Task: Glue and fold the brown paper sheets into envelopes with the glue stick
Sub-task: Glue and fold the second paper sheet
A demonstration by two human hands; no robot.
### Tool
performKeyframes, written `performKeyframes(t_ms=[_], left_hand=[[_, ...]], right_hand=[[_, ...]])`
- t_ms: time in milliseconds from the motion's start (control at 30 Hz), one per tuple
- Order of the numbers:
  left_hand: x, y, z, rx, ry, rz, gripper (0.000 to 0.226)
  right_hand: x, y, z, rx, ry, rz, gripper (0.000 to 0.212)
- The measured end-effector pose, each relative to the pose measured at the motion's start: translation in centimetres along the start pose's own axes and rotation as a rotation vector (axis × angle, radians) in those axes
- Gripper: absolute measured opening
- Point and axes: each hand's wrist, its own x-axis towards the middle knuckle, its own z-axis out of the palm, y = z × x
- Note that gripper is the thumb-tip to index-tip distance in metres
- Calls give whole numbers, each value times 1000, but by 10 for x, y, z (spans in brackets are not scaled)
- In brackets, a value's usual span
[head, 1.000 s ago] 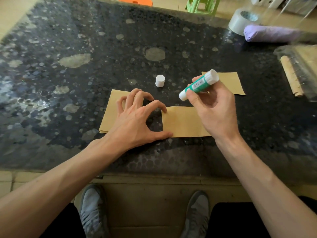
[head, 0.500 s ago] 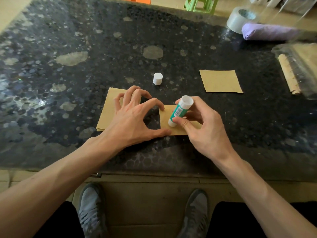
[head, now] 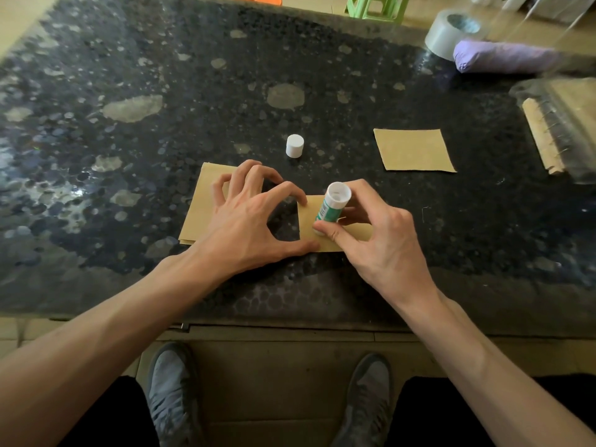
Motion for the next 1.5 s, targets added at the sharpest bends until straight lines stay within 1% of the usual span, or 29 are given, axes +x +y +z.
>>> performKeyframes(t_ms=[167, 400, 533, 633, 900, 1167, 1500], left_hand=[[0, -1, 1, 5, -3, 3, 75], [0, -1, 2, -3, 11, 14, 72], [0, -2, 2, -7, 6, 15, 72], [0, -2, 1, -2, -1, 17, 72], [0, 0, 1, -9, 8, 5, 73], [1, -1, 2, -1, 10, 4, 73], [1, 0, 1, 1, 5, -7, 79]], right_hand=[[3, 1, 3, -22, 2, 16, 43], [8, 3, 5, 13, -28, 37, 34], [12, 5, 5, 46, -56, 38, 32], [14, 6, 6, 53, -47, 31, 31], [19, 4, 11, 62, 20, 37, 37], [23, 1, 13, 38, 39, 21, 43], [28, 0, 17, 50, 54, 21, 39]])
